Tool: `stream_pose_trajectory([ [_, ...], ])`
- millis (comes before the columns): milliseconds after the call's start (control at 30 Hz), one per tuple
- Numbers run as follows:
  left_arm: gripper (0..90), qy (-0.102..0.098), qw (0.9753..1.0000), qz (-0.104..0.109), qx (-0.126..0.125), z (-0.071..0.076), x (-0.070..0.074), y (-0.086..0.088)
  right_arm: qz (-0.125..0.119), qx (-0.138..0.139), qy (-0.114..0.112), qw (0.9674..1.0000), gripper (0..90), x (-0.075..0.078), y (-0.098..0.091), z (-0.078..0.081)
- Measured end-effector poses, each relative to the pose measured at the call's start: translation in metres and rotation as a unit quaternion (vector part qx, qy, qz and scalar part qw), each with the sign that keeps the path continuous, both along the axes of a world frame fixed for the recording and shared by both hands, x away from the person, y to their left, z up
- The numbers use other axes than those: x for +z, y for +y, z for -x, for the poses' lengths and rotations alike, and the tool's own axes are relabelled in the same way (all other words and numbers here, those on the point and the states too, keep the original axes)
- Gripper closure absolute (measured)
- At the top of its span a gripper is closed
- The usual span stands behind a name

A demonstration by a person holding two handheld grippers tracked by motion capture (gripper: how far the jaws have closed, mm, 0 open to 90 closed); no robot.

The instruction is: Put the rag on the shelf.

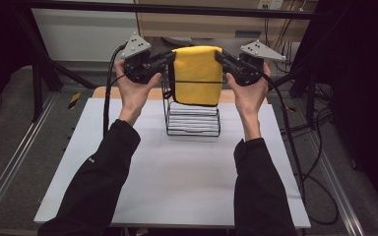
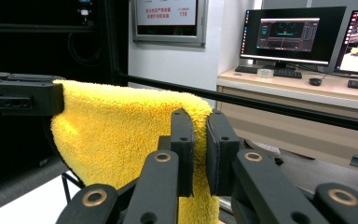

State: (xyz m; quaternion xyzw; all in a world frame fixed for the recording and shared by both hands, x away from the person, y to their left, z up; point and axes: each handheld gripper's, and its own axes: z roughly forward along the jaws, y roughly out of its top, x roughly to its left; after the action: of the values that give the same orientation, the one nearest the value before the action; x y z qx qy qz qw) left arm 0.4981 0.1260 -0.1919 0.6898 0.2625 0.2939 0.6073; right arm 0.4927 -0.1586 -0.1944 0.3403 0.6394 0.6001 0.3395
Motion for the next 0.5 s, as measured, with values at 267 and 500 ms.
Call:
stream_pose_trajectory([
  [267,79.8,0.006,0.9999,-0.003,-0.009,0.006,-0.007,0.001,0.009,0.001,0.005,0.9999,82.9,-0.005,-0.001,0.007],
  [500,79.6,0.011,0.9998,-0.003,-0.017,0.014,-0.013,0.002,0.022,0.007,0.007,0.9997,82.7,-0.010,-0.003,0.017],
])
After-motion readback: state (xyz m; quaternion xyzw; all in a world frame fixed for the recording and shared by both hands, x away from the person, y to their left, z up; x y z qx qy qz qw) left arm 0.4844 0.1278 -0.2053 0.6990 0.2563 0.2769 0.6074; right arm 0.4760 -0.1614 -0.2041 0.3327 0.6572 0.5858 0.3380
